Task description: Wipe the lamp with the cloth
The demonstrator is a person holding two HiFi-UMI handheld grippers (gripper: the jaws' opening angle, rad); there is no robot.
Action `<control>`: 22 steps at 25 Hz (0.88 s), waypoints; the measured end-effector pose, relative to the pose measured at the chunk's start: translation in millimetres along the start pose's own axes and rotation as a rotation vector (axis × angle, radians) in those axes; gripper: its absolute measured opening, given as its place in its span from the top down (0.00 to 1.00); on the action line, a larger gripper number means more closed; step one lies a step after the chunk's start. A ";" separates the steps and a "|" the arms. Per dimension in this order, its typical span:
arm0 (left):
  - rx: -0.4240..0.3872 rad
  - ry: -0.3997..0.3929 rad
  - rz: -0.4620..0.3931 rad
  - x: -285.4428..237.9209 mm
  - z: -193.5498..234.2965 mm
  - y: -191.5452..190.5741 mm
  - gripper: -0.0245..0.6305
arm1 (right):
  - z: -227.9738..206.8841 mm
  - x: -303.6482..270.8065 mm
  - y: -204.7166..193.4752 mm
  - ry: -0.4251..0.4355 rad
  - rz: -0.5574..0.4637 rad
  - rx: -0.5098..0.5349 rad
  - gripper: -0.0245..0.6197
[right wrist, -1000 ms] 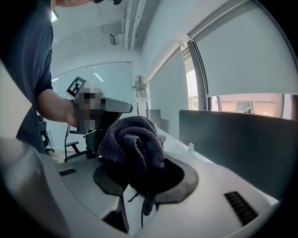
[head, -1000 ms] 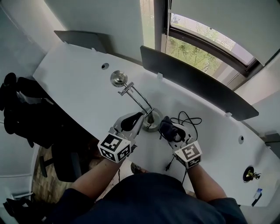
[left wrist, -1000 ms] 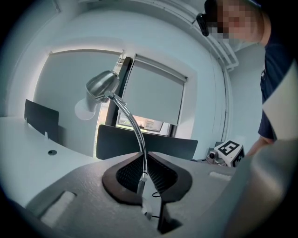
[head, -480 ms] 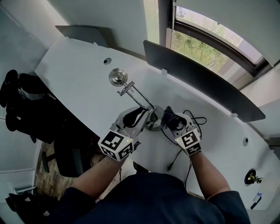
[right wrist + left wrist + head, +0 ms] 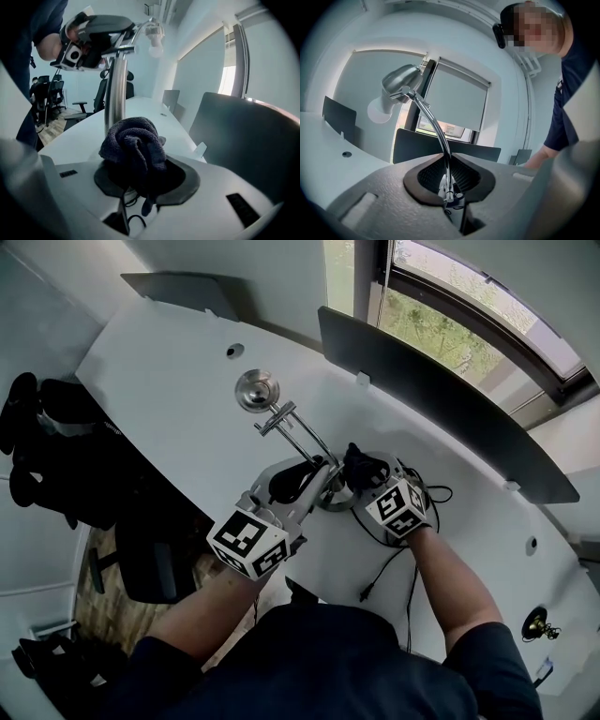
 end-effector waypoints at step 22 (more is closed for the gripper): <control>-0.007 -0.041 0.033 -2.3 2.9 -5.5 0.90 | 69.4 -28.3 -38.7 0.155 0.217 0.089 0.74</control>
Point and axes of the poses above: the fingertips, and each gripper's own axes: x backward along the fingers, z to its left, y out of its top, the point moved 4 cm from there along x, backward along the fingers, and after that the axes turned 10 degrees about y, right-handed, at the moved point
